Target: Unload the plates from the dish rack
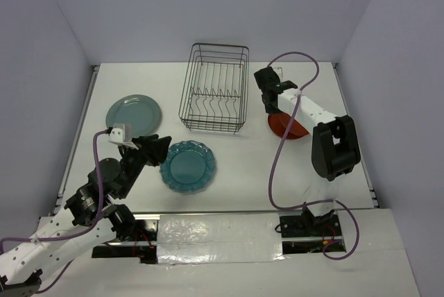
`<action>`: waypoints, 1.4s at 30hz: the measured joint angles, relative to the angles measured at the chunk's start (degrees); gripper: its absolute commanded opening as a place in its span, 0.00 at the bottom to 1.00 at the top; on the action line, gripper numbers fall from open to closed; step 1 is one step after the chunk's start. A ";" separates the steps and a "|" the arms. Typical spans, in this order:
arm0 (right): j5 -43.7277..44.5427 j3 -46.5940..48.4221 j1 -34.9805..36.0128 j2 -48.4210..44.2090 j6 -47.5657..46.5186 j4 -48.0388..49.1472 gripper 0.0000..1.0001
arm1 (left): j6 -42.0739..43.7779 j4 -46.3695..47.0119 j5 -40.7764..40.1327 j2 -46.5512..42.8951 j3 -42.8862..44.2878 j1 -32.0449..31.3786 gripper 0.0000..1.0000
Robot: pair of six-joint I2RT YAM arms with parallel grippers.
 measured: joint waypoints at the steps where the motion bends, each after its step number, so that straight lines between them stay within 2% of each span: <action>1: 0.00 0.42 0.00 0.39 -0.07 0.04 0.20 | 0.00 0.00 0.00 -0.02 0.00 -0.02 0.61; 10: 0.35 3.30 0.11 4.17 -0.15 -0.11 0.21 | 0.00 -0.07 0.00 -0.37 0.00 -0.28 0.61; 27: 1.09 5.18 0.35 7.50 0.02 -0.70 0.43 | 0.00 -0.81 -0.70 -0.74 0.00 -0.85 0.61; 35: 1.07 5.57 0.39 7.61 0.50 -1.79 0.43 | 0.00 -0.87 -1.05 -0.74 0.00 -0.96 0.61; 42: -1.60 5.57 0.39 7.61 0.57 -1.88 0.49 | 0.00 -0.87 -1.05 -0.74 0.00 -1.01 0.61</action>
